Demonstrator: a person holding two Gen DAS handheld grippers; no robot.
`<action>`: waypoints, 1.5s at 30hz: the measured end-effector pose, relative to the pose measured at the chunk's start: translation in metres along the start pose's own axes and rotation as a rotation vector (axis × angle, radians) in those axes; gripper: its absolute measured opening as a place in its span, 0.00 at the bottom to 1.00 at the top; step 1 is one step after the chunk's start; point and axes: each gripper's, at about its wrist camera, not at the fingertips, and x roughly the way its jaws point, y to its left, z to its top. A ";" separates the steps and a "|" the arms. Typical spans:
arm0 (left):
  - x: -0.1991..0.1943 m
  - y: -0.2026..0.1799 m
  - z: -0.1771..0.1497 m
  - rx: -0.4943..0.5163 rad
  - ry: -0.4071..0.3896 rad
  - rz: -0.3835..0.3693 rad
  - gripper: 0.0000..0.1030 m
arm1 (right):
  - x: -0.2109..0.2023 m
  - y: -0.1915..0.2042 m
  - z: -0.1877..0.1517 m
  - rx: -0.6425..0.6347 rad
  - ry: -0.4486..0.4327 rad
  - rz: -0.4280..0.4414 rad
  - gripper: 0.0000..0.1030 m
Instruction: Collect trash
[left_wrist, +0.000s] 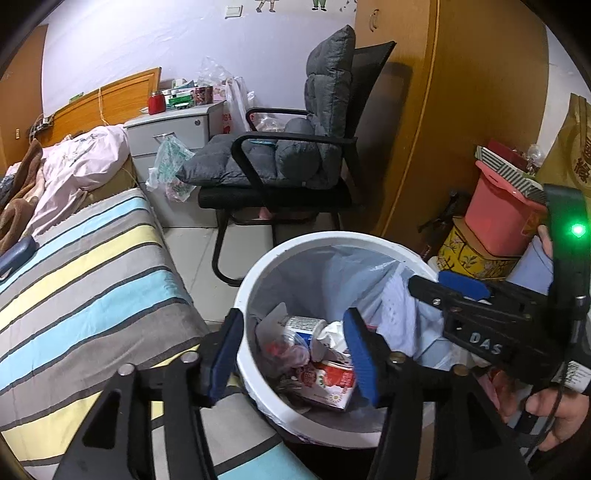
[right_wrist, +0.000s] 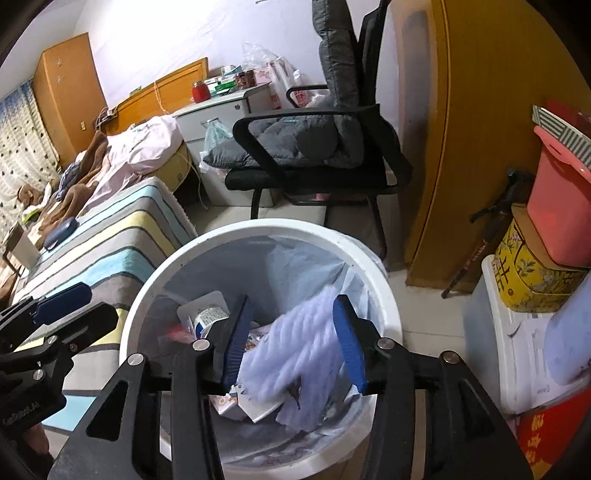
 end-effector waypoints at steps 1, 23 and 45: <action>-0.001 0.001 0.000 -0.004 -0.004 0.006 0.59 | -0.003 0.000 0.000 0.003 -0.009 -0.002 0.47; -0.051 0.001 -0.033 -0.019 -0.097 0.131 0.63 | -0.059 0.026 -0.022 -0.020 -0.172 -0.059 0.47; -0.105 -0.006 -0.069 -0.006 -0.225 0.180 0.63 | -0.092 0.047 -0.065 0.006 -0.242 -0.087 0.47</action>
